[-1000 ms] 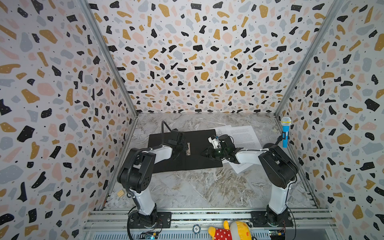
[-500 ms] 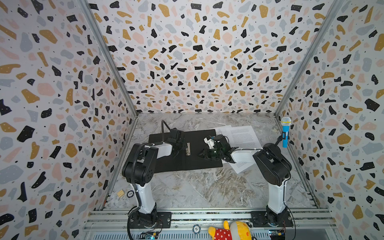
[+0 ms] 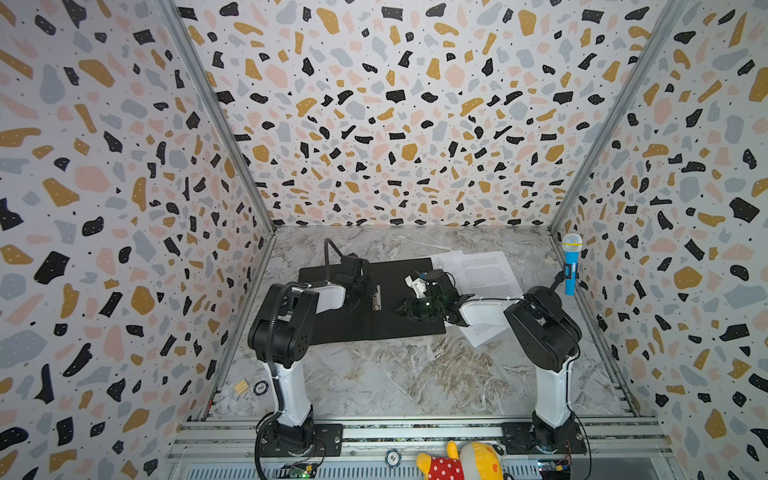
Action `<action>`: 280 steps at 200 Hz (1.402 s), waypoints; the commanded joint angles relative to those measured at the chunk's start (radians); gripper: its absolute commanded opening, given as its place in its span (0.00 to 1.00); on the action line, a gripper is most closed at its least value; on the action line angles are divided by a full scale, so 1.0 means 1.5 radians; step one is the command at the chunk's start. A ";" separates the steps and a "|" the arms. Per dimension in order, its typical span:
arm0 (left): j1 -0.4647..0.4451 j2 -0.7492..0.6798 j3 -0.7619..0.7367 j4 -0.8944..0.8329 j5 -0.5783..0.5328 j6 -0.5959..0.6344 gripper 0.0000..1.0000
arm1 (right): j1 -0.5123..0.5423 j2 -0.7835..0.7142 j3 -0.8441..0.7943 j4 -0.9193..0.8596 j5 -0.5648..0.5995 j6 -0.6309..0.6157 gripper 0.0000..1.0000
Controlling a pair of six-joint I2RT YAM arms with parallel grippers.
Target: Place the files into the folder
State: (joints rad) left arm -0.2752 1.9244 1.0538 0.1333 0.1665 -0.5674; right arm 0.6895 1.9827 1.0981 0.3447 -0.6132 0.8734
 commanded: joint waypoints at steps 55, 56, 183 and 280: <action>0.006 0.010 0.017 -0.028 -0.028 0.000 0.14 | 0.005 0.005 0.019 -0.012 0.005 0.002 0.28; 0.006 0.010 0.017 -0.028 -0.027 0.000 0.14 | 0.005 0.005 0.019 -0.012 0.005 0.002 0.28; 0.008 -0.021 0.008 -0.007 -0.010 -0.009 0.19 | 0.006 0.005 0.017 -0.012 0.004 0.004 0.28; 0.008 0.021 0.016 -0.016 -0.001 -0.003 0.14 | 0.008 0.010 0.026 -0.012 0.004 0.008 0.28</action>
State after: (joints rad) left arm -0.2691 1.9369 1.0546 0.1219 0.1738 -0.5869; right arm 0.6941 1.9926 1.1011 0.3435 -0.6128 0.8780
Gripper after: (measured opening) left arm 0.143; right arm 0.282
